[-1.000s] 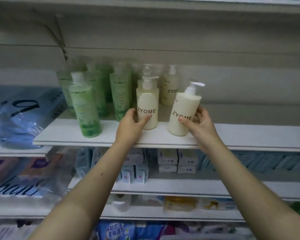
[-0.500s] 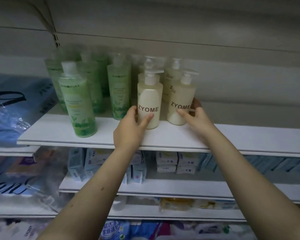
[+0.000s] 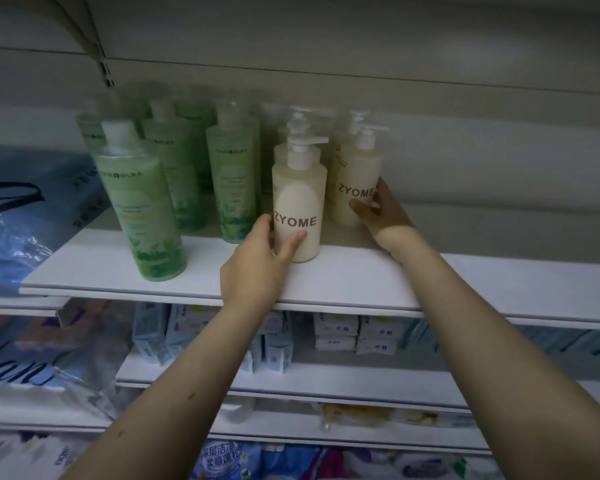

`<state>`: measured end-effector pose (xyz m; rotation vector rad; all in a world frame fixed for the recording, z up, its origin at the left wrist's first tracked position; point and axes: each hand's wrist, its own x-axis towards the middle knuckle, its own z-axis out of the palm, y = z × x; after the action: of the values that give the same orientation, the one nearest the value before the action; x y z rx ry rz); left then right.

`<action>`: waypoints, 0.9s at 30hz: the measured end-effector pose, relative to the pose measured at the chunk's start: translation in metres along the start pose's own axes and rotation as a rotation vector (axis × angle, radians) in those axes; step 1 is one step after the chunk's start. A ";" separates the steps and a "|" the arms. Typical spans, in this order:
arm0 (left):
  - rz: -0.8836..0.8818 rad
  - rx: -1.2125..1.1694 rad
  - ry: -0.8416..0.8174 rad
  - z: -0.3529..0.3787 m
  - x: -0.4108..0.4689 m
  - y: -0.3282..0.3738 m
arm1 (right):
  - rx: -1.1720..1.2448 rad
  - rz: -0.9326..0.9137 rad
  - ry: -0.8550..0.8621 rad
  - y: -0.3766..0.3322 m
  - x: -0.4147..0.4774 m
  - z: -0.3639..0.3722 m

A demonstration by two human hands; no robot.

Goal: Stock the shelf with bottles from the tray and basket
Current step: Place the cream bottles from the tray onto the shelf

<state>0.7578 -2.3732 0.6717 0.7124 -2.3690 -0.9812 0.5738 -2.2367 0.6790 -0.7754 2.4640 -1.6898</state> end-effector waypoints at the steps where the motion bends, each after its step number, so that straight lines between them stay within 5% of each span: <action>1: 0.002 0.002 0.001 0.000 0.000 0.000 | -0.004 -0.001 -0.003 0.001 0.001 0.000; 21: -0.019 -0.032 -0.082 -0.002 0.008 -0.004 | -0.084 -0.002 0.021 0.005 -0.003 0.004; 27: -0.003 -0.023 -0.096 -0.003 0.007 -0.002 | 0.062 0.144 0.204 -0.005 -0.026 -0.003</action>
<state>0.7548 -2.3803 0.6744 0.6743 -2.4352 -1.0649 0.5973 -2.2243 0.6782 -0.4264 2.5102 -1.8646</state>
